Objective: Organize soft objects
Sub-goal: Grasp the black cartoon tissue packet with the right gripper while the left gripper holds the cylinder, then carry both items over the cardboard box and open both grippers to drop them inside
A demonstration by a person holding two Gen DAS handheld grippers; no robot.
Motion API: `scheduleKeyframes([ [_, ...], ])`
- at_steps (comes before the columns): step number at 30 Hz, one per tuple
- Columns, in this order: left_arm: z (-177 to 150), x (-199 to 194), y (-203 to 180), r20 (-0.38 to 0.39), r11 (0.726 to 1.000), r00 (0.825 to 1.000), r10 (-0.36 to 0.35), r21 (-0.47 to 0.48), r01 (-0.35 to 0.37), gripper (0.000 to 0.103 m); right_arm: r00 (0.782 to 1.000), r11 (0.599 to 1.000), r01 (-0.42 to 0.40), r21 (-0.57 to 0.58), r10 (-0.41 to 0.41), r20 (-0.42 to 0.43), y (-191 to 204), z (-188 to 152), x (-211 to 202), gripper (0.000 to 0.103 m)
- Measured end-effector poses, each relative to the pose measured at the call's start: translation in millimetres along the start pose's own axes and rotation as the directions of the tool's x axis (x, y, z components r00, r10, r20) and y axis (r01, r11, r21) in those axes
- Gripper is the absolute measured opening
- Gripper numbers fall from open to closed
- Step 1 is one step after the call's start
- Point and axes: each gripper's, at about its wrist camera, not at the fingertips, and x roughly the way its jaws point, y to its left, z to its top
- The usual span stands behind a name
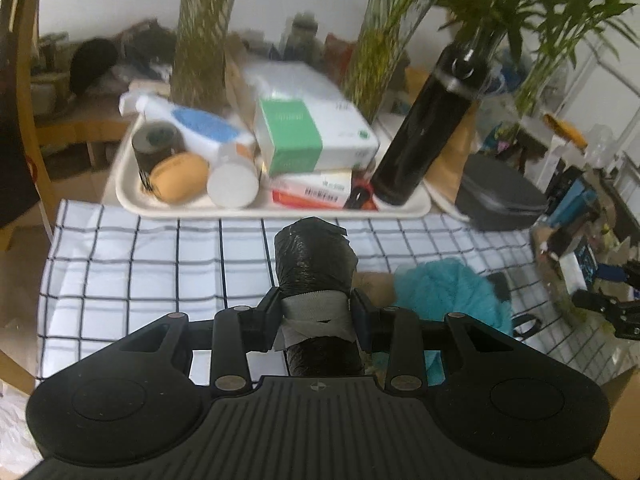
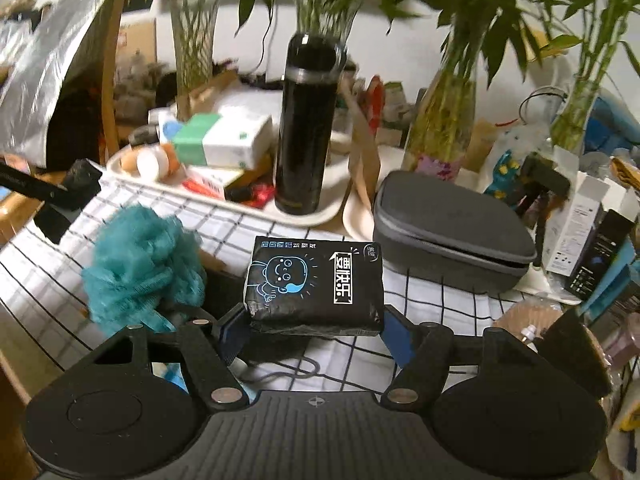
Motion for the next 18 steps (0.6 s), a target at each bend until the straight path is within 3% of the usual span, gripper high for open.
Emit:
scheduleKeyframes([
  [9, -1.9, -30.9, -3.8, 0.084, 1.000, 0.996, -0.003, -0.024, 0.005, 0.036, 0.995, 0.997, -0.053, 0.049, 0.049, 0.086, 8.9, -5.6, -46.5, 0.072],
  [18, -6.5, -72.9, -36.6, 0.116, 0.998, 0.993, 0.011, 0.058, -0.018, 0.036, 0.990, 0.997, -0.078, -0.010, 0.079, 0.121, 31.2, -18.7, -81.1, 0.072],
])
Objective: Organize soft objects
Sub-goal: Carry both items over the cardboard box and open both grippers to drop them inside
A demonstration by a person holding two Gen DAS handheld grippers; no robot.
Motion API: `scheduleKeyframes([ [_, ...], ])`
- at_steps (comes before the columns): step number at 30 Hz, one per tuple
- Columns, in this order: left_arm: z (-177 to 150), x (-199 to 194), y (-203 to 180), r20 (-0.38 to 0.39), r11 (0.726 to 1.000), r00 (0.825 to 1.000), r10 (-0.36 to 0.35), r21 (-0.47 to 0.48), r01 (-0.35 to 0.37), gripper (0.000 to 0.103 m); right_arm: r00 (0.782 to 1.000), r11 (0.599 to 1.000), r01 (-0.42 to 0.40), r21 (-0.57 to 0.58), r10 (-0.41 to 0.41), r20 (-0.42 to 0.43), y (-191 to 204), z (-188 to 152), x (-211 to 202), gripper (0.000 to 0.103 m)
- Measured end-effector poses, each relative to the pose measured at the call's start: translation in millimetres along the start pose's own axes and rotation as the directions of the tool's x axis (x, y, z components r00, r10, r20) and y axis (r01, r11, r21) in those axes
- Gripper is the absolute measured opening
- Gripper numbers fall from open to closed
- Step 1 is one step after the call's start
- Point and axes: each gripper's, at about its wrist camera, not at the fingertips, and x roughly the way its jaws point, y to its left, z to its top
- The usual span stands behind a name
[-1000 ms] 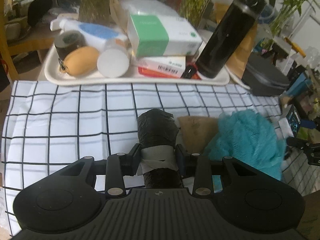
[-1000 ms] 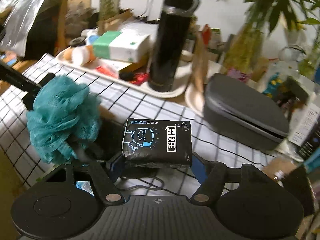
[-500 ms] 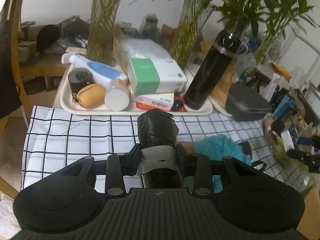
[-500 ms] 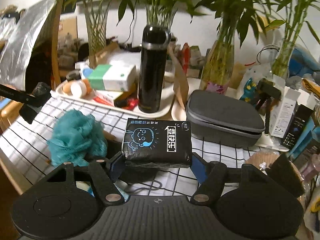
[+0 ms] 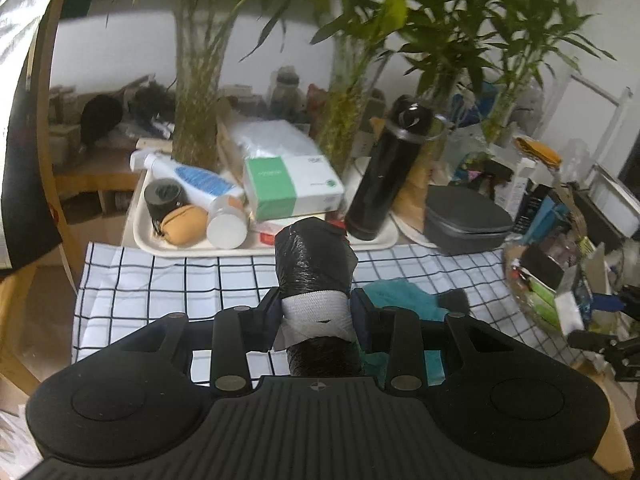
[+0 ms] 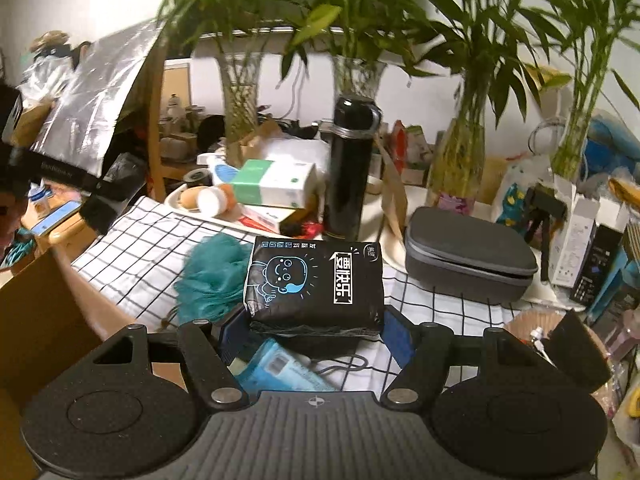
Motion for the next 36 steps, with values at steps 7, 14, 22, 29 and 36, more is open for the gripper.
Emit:
scheduleKeyframes([
  [7, 4.0, -32.7, -24.6, 0.005, 0.999, 1.000, -0.007, 0.051, 0.007, 0.036, 1.000, 0.999, -0.020, -0.048, 0.020, 0.010, 26.9, -9.1, -19.9, 0.073],
  [14, -8.7, -61.6, -53.0, -0.027, 0.993, 0.998, -0.061, 0.099, 0.063, 0.036, 0.998, 0.994, -0.058, -0.095, 0.061, 0.027, 51.6, -16.2, -40.3, 0.073],
  [22, -34.9, -69.2, -66.3, -0.106, 0.991, 0.992, -0.066, 0.111, 0.077, 0.036, 0.993, 0.976, -0.115, -0.186, 0.105, -0.062, 81.1, -37.3, -48.4, 0.073],
  [29, -60.3, -70.0, -71.5, -0.195, 0.991, 0.978, -0.080, 0.089, 0.099, 0.036, 0.978, 0.956, -0.178, -0.234, 0.145, -0.153, 97.9, -50.9, -43.2, 0.073],
  [36, -71.9, -71.9, -78.4, -0.234, 0.992, 0.971, -0.050, 0.102, 0.076, 0.036, 0.975, 0.960, -0.181, -0.214, 0.148, -0.164, 96.0, -50.1, -42.1, 0.073],
])
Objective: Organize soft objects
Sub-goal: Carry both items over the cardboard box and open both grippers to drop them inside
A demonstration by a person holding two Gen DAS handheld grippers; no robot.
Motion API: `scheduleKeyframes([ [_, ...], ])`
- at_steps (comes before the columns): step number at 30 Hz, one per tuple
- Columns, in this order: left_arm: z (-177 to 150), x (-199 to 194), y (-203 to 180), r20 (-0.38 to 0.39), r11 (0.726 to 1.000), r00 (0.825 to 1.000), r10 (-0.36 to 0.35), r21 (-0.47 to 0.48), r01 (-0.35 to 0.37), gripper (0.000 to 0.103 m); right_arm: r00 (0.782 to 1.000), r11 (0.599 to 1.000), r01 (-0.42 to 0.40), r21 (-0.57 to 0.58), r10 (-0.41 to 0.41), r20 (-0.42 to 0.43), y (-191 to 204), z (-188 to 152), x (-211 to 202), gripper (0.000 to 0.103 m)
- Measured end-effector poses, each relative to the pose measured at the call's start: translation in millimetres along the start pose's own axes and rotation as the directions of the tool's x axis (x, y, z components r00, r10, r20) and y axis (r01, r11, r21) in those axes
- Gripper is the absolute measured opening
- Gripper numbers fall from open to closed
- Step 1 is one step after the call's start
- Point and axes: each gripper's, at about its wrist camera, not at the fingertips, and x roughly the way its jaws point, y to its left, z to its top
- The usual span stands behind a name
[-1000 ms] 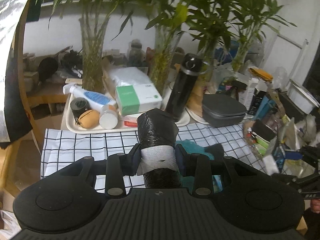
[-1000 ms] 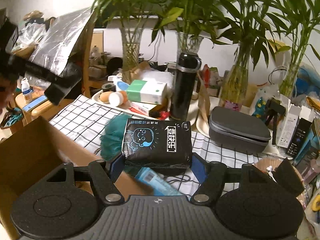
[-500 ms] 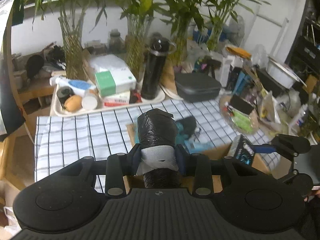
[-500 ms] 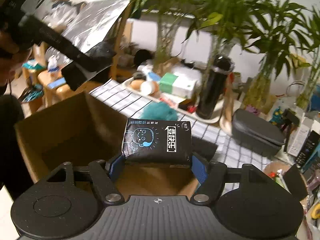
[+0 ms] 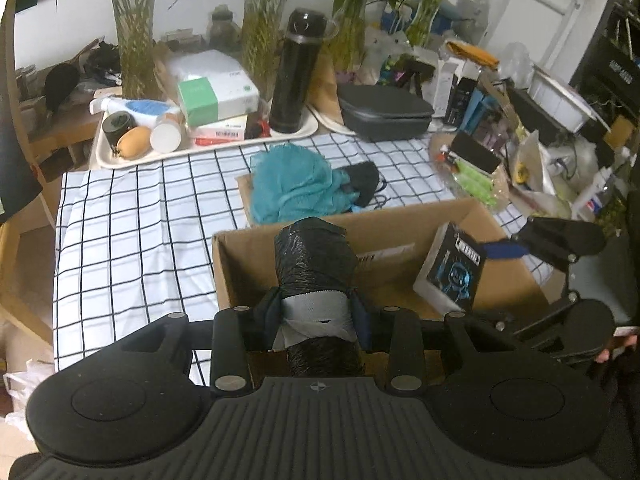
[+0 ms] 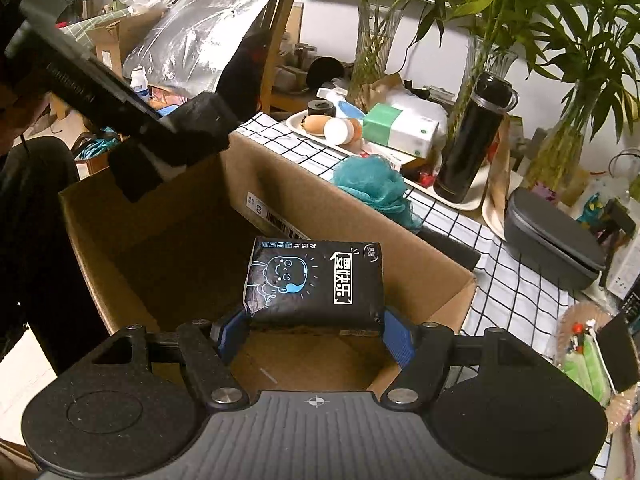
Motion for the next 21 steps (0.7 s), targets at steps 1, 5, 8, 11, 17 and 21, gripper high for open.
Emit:
scheduleKeyframes([
  [1, -0.8, 0.4, -0.1, -0.005, 1.000, 1.000, 0.003, -0.001, -0.003, 0.036, 1.000, 1.000, 0.001, 0.001, -0.001, -0.001, 0.1, 0.5, 0.1, 0.073],
  [5, -3.5, 1.0, 0.3, -0.014, 1.000, 1.000, 0.007, -0.009, -0.007, 0.036, 1.000, 1.000, -0.003, 0.006, 0.003, -0.008, -0.8, 1.2, -0.1, 0.073],
  [8, -4.7, 1.4, -0.8, -0.020, 1.000, 1.000, 0.012, -0.009, -0.012, 0.036, 1.000, 1.000, -0.006, 0.007, 0.006, -0.008, -0.7, 1.5, 0.0, 0.073],
  [11, -6.0, 4.2, -2.6, -0.029, 1.000, 0.999, 0.020, -0.002, -0.020, 0.037, 1.000, 1.000, -0.009, 0.011, 0.009, -0.012, -2.2, 1.5, 0.9, 0.073],
  [17, -6.2, 4.2, -2.5, -0.006, 0.998, 0.998, 0.057, -0.005, -0.057, 0.050, 1.000, 1.000, 0.006, -0.013, -0.005, 0.018, 0.2, 1.6, -3.5, 0.103],
  [21, -5.4, -1.8, -2.2, 0.021, 0.999, 0.999, 0.034, -0.012, -0.034, 0.053, 0.999, 0.999, -0.009, -0.041, 0.011, 0.034, 4.9, 2.2, -5.9, 0.103],
])
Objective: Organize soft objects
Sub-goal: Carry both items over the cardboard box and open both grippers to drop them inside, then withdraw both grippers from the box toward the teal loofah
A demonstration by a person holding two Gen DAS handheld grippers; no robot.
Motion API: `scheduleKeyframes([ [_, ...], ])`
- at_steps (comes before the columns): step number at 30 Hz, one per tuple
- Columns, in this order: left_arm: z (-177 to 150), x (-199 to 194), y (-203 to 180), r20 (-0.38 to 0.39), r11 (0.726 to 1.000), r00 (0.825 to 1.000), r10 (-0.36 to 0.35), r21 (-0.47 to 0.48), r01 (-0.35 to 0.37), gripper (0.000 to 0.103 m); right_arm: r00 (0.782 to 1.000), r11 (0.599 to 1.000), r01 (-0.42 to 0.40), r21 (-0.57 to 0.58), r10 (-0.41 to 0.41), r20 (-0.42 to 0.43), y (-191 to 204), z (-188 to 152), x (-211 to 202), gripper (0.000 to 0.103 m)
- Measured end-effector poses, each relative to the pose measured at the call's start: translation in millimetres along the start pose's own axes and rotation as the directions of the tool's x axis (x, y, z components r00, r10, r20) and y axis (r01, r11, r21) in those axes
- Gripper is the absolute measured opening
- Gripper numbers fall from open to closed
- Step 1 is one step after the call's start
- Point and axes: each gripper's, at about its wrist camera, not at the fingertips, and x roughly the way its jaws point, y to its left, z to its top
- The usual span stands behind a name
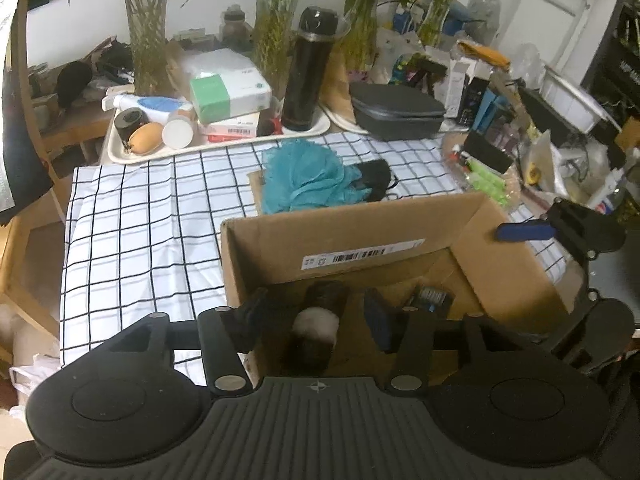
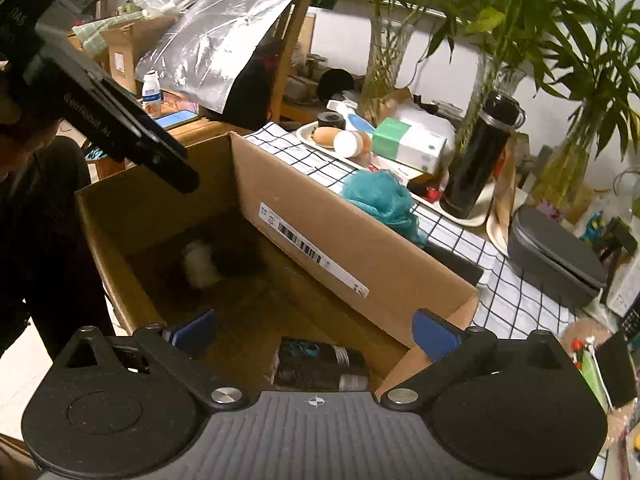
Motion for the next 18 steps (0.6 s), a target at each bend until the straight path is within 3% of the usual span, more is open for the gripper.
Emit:
scheduleKeyframes([
  [5, 1.1, -9.2, -2.8, 0.069, 1.000, 0.997, 0.023, 0.013, -0.024, 0.057, 1.000, 1.000, 0.018, 0.025, -0.019, 0.022, -4.5, 1.8, -2.8, 0.103],
  [12, 5.4, -12.2, 2.9, 0.105, 1.000, 0.994, 0.013, -0.008, -0.012, 0.057, 0.996, 0.991, 0.046, 0.124, -0.055, 0.070, -19.5, 4.1, -11.9, 0.103],
  [18, 6.6, -13.6, 4.6, 0.118, 1.000, 0.993, 0.027, -0.003, -0.027, 0.057, 0.992, 0.971, 0.099, 0.216, -0.113, 0.053, -35.3, 3.1, -11.0, 0.103],
])
